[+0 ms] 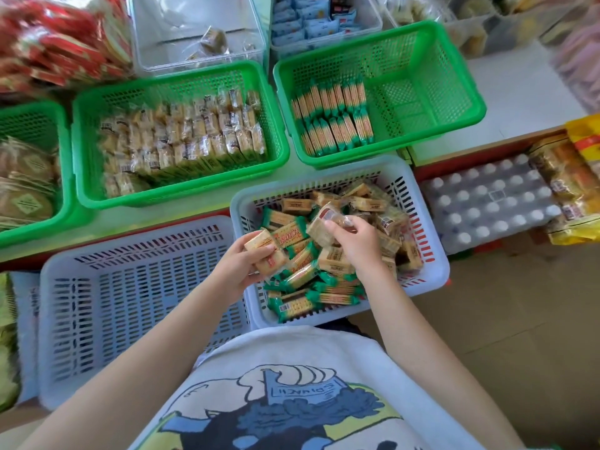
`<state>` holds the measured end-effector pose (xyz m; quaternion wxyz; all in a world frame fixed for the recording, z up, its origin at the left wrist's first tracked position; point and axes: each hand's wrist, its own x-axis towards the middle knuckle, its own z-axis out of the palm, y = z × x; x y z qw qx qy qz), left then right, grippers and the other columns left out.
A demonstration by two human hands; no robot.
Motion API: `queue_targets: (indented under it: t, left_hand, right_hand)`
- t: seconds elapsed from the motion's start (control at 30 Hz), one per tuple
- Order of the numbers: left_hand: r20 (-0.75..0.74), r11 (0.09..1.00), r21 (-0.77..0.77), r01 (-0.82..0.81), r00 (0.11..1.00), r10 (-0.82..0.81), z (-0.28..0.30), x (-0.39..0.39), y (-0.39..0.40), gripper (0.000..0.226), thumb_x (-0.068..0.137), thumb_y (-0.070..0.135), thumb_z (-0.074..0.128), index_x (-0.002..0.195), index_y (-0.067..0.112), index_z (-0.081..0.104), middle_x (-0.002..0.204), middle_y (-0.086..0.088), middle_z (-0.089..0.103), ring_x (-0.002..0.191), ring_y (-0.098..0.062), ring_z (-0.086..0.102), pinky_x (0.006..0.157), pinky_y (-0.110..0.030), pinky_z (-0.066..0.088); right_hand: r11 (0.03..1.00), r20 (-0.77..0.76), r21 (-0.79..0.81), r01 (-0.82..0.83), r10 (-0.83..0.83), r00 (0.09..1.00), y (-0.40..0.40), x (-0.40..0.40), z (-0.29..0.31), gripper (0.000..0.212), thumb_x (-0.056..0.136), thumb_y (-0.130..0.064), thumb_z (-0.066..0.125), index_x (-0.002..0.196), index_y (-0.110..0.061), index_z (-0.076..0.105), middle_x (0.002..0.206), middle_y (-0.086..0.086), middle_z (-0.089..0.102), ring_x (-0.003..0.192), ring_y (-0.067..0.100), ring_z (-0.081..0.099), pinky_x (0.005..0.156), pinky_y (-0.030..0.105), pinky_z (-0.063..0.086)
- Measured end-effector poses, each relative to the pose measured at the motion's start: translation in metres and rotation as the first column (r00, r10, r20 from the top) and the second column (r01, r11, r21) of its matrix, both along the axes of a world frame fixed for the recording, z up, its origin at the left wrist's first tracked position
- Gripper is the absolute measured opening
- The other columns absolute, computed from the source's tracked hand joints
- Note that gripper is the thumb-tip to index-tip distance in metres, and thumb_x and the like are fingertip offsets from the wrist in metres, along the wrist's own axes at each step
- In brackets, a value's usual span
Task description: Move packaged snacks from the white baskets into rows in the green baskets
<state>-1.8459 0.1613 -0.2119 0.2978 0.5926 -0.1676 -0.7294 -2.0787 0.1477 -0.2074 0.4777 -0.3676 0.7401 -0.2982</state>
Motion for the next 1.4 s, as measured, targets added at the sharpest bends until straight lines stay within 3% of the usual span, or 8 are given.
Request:
queue_targets:
  t: [0.17, 0.37, 0.67, 0.8, 0.93, 1.1, 1.23, 1.4]
  left_hand:
    - [-0.024, 0.997, -0.069, -0.046, 0.999, 0.044, 0.009, 0.019, -0.013, 0.042, 0.096, 0.038, 0.063, 0.135, 0.023, 0.055, 0.124, -0.013, 0.069, 0.103, -0.027, 0.07, 0.087, -0.042, 0.057]
    - [-0.144, 0.951, -0.088, -0.298, 0.948, 0.283, 0.029, 0.049, -0.032, 0.052, 0.092, 0.048, 0.061, 0.129, 0.013, 0.057, 0.122, -0.018, 0.069, 0.108, -0.03, 0.067, 0.095, -0.044, 0.056]
    - [-0.275, 0.844, -0.225, -0.487, 0.862, 0.425, 0.022, 0.116, -0.042, 0.042, 0.088, 0.029, 0.073, 0.12, 0.007, 0.057, 0.101, -0.014, 0.067, 0.085, -0.022, 0.069, 0.068, -0.032, 0.059]
    - [-0.315, 0.775, -0.196, -0.601, 0.786, 0.531, 0.019, 0.146, -0.051, 0.064, 0.079, 0.024, 0.083, 0.13, -0.001, 0.052, 0.106, -0.015, 0.069, 0.091, -0.024, 0.069, 0.073, -0.032, 0.058]
    - [0.184, 0.834, -0.379, -0.402, 0.85, 0.494, 0.021, 0.175, -0.064, 0.04, 0.082, 0.042, 0.079, 0.108, 0.014, 0.067, 0.103, -0.002, 0.073, 0.094, -0.015, 0.068, 0.081, -0.028, 0.053]
    - [0.857, 0.925, -0.354, 0.136, 0.442, 0.264, -0.011, 0.233, -0.073, 0.049, 0.102, 0.045, 0.049, 0.141, 0.016, 0.052, 0.154, -0.006, 0.041, 0.147, -0.024, 0.029, 0.118, -0.039, 0.025]
    - [0.946, 0.941, -0.137, 0.31, 0.324, 0.032, -0.042, 0.248, -0.07, 0.067, 0.105, 0.048, 0.034, 0.161, 0.016, 0.012, 0.168, -0.001, -0.012, 0.153, -0.018, -0.016, 0.124, -0.047, 0.004]
    - [0.94, 0.932, -0.152, 0.329, 0.34, 0.033, -0.05, 0.251, -0.065, 0.07, 0.104, 0.052, 0.03, 0.161, 0.021, 0.004, 0.166, 0.005, -0.021, 0.15, -0.012, -0.025, 0.122, -0.054, 0.007]
  right_hand:
    - [0.997, 0.534, 0.069, 0.027, -0.06, 0.843, -0.017, 0.034, 0.039, 0.021, 0.098, -0.017, 0.063, 0.115, -0.006, 0.058, 0.108, 0.017, 0.074, 0.083, 0.025, 0.073, 0.065, 0.03, 0.058]
    - [0.97, 0.287, 0.027, -0.243, 0.226, 0.931, -0.028, 0.102, 0.049, 0.045, 0.092, -0.05, 0.066, 0.107, -0.008, 0.065, 0.104, 0.014, 0.073, 0.09, 0.027, 0.07, 0.086, 0.044, 0.056]
    - [0.793, -0.076, 0.02, -0.609, 0.608, 0.79, -0.055, 0.201, 0.056, 0.04, 0.092, -0.056, 0.062, 0.077, -0.019, 0.059, 0.07, -0.006, 0.059, 0.06, 0.009, 0.055, 0.056, 0.022, 0.041]
    - [0.833, 0.291, 0.163, -0.529, 0.472, 0.832, -0.074, 0.232, 0.051, 0.05, 0.092, -0.051, 0.066, 0.122, -0.012, 0.058, 0.117, 0.011, 0.067, 0.1, 0.026, 0.07, 0.078, 0.038, 0.062]
    - [0.889, 0.433, 0.115, -0.443, 0.357, 0.828, -0.099, 0.258, 0.048, 0.029, 0.096, -0.029, 0.067, 0.118, -0.011, 0.068, 0.118, 0.015, 0.072, 0.11, 0.033, 0.068, 0.09, 0.043, 0.059]
    - [0.913, 0.166, 0.165, -0.373, 0.347, 0.923, -0.154, 0.292, 0.046, 0.034, 0.089, -0.05, 0.069, 0.103, -0.018, 0.067, 0.102, -0.004, 0.065, 0.097, 0.017, 0.067, 0.091, 0.037, 0.047]
    - [0.81, -0.014, 0.318, -0.494, 0.525, 0.851, -0.18, 0.322, 0.032, 0.051, 0.087, -0.059, 0.067, 0.105, -0.013, 0.059, 0.109, 0.001, 0.056, 0.097, 0.022, 0.058, 0.092, 0.037, 0.041]
    - [0.762, -0.282, 0.43, -0.484, 0.622, 0.73, -0.192, 0.349, 0.005, 0.048, 0.089, -0.056, 0.065, 0.086, -0.009, 0.056, 0.079, 0.004, 0.053, 0.069, 0.02, 0.05, 0.068, 0.033, 0.045]
